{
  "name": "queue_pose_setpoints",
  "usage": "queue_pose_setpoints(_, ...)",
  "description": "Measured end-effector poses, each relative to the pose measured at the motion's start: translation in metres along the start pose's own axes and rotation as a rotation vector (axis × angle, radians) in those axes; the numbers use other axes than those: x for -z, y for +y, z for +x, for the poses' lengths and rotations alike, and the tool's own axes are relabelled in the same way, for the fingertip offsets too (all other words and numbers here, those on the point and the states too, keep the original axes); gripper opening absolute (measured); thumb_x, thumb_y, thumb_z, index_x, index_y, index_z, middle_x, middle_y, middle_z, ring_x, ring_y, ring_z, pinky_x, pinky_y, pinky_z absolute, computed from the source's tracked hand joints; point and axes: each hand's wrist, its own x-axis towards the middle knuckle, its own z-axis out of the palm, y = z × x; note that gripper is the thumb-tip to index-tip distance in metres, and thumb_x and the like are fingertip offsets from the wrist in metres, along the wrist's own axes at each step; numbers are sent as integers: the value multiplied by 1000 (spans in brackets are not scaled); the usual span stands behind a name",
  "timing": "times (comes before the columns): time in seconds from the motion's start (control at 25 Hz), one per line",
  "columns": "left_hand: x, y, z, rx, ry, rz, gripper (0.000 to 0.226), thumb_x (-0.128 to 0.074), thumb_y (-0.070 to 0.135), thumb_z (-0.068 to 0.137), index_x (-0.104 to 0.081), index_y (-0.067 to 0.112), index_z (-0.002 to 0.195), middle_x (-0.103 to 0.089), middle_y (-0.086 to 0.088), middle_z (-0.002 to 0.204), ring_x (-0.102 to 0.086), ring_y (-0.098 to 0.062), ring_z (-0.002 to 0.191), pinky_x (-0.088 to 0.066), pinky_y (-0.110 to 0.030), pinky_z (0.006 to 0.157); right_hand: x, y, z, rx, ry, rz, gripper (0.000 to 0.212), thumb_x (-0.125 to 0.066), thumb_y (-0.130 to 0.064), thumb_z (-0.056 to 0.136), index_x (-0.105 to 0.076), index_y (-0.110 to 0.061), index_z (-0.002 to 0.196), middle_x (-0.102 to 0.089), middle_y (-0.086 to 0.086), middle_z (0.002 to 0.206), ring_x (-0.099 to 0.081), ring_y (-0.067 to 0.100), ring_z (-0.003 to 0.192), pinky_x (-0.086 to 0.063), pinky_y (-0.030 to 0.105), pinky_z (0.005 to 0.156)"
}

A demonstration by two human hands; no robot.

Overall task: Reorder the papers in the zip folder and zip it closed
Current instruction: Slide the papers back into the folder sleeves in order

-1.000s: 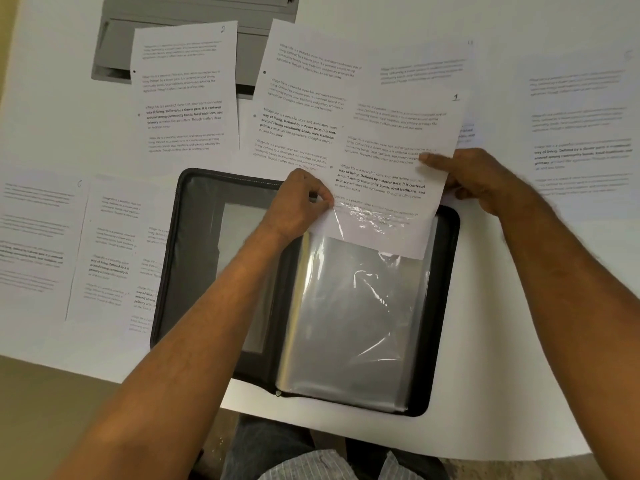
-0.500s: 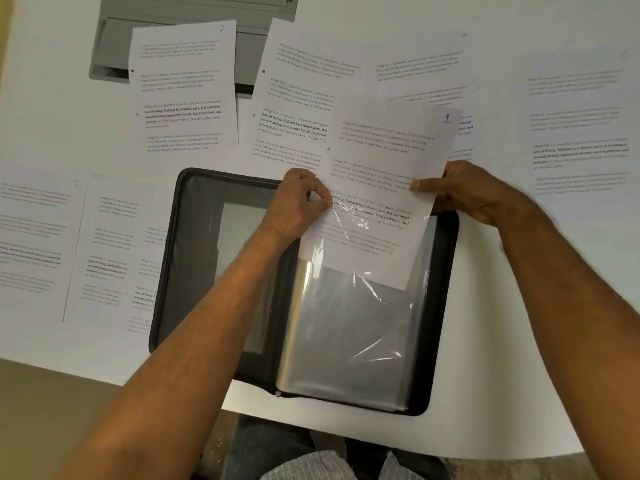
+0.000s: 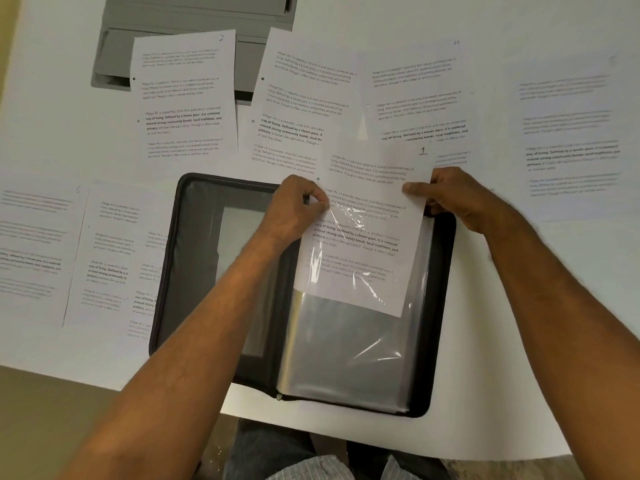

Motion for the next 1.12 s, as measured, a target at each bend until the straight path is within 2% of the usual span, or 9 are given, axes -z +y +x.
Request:
queue_pose_setpoints(0.12,0,-4,1,36,0,13,7,-76,14,89,-77,19,84,-68,14,87,-56,7,68,-40,-8,67,-1,-3,0,32,94,86,28,-73,-37,95,-71,-23,119,-77,-9,111,-72,16,102,-59,34,87)
queue_pose_setpoints(0.24,1,-7,0,41,2,2,5,-76,15,89,-78,19,86,-71,12,89,-56,7,65,-40,-5,64,-9,-10,-1,101,205,148,29,-66,-30,101,-68,-20,128,-75,-8,112,-72,11,99,-58,22,72)
queue_pose_setpoints(0.36,2,-6,-1,2,-1,-22,9,-76,12,88,-78,20,84,-73,8,82,-56,1,64,-45,-9,61,-11,-8,-7,86,113,34,26,-66,-23,101,-67,-18,126,-72,-10,108,-68,3,90,-52,12,61)
queue_pose_setpoints(0.44,3,-5,-2,1,3,-36,12,-77,12,88,-77,22,83,-74,9,81,-60,-6,69,-48,-10,63,-9,-5,-11,79,71,-19,26,-69,-23,99,-66,-22,125,-70,-12,109,-68,6,93,-53,16,64)
queue_pose_setpoints(0.64,2,-4,-5,-3,31,-28,13,-76,12,89,-77,23,82,-73,14,81,-63,-4,71,-44,-4,65,-13,-3,-13,170,157,159,40,-72,-13,96,-59,-26,132,-74,1,117,-74,15,102,-62,29,76)
queue_pose_setpoints(0.8,2,-3,-7,10,37,-42,15,-77,13,88,-75,26,80,-71,16,80,-61,-2,70,-45,-5,65,-14,0,-14,164,55,55,35,-72,-5,94,-71,-25,122,-66,0,134,-67,18,119,-63,33,84)
queue_pose_setpoints(0.92,1,-5,-6,6,32,-64,15,-77,12,88,-77,24,80,-73,12,79,-62,-7,68,-52,-16,67,-13,2,-18,146,35,-67,22,-70,-12,96,-75,-22,115,-71,-5,125,-68,15,112,-59,26,77)
queue_pose_setpoints(1.04,-1,-8,-7,1,50,-76,12,-76,11,87,-78,21,80,-74,8,79,-67,-16,72,-56,-22,67,-17,2,-18,192,53,-171,15,-70,-19,97,-77,-25,109,-74,-7,118,-68,15,112,-55,34,93)
queue_pose_setpoints(1.12,-3,-10,-7,10,67,-95,9,-77,13,87,-78,19,81,-75,5,82,-69,-21,79,-56,-23,71,-23,1,-18,228,67,-258,22,-65,-18,99,-76,-29,115,-72,-6,123,-66,15,114,-53,33,98)
